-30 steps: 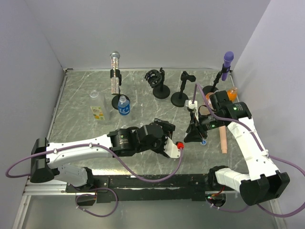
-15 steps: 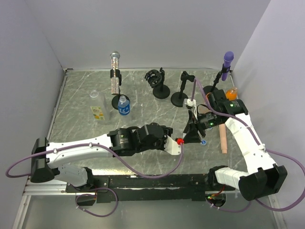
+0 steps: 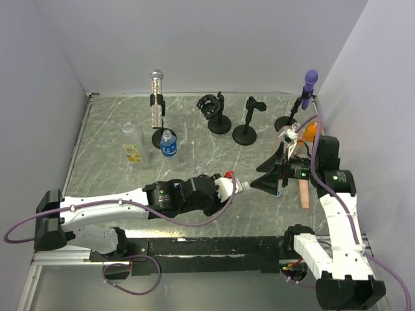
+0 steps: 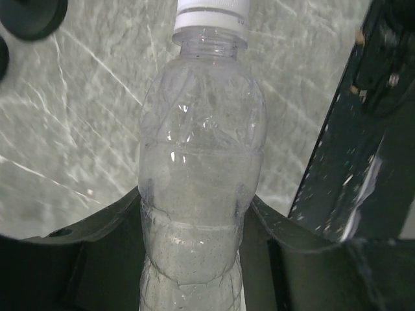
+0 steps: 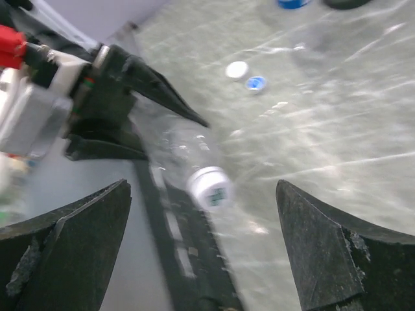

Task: Unscrew the bottle caps
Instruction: Unscrew the bottle cap from the plastic bottle.

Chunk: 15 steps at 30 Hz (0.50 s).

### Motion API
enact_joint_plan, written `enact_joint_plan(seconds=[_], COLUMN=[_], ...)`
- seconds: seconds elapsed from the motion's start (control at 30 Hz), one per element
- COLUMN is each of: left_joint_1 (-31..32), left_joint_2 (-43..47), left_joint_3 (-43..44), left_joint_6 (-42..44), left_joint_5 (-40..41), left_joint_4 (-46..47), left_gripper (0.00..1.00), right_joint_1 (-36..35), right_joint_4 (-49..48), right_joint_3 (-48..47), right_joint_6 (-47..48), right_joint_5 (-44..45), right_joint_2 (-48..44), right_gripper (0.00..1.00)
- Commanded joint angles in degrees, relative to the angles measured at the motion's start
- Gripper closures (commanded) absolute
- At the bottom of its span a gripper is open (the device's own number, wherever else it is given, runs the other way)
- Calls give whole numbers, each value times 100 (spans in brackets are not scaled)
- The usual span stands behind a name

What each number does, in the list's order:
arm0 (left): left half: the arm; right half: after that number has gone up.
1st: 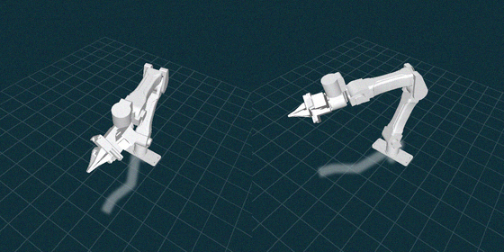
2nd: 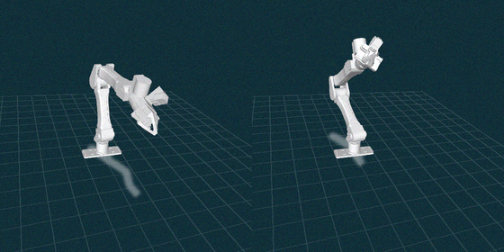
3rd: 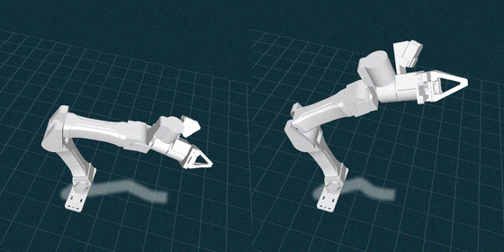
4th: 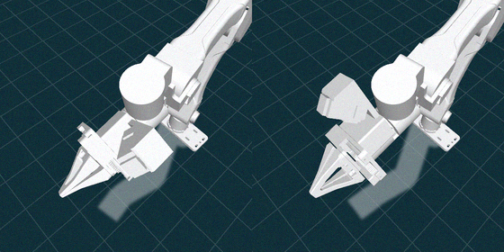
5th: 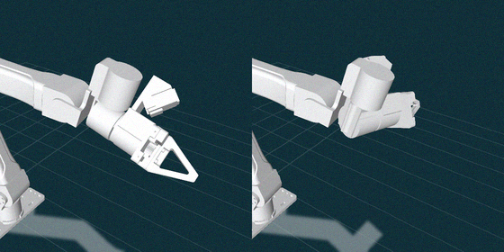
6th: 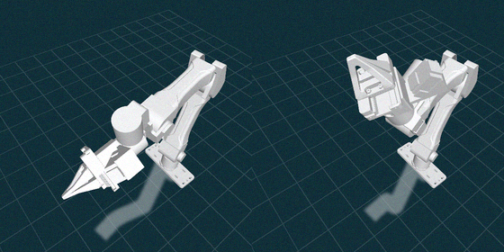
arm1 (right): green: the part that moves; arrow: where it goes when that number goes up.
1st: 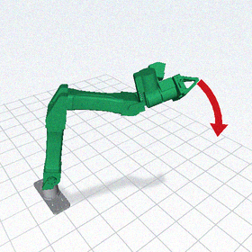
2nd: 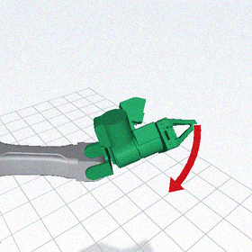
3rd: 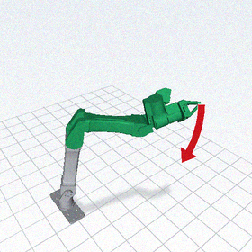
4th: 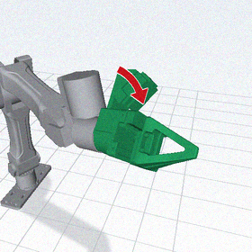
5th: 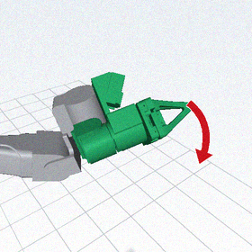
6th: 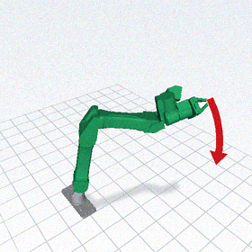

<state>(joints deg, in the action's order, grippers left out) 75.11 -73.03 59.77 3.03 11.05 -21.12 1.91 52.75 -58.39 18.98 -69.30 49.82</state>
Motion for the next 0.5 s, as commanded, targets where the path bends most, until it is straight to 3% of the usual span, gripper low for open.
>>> enact_joint_plan(seconds=[0.0,0.1,0.2,0.47], left_joint_1=[30,30,30,30], left_joint_2=[-123,-176,-185,-229], left_joint_3=[114,123,44,9], left_joint_6=[-1400,-1550,-1551,-1384], left_joint_5=[599,793,837,794], left_joint_4=[653,907,1233,1515], left_gripper=[66,66,66,65], right_joint_1=[20,11,-15,-77], right_joint_4=[-1489,-812,-372,-371], right_joint_3=[548,337,188,30], right_joint_6=[-1979,-1512,-1310,-1485], right_joint_5=[-586,-207,-303,-778], right_joint_2=[167,457,826,1170], right_gripper=[3,6,17,35])
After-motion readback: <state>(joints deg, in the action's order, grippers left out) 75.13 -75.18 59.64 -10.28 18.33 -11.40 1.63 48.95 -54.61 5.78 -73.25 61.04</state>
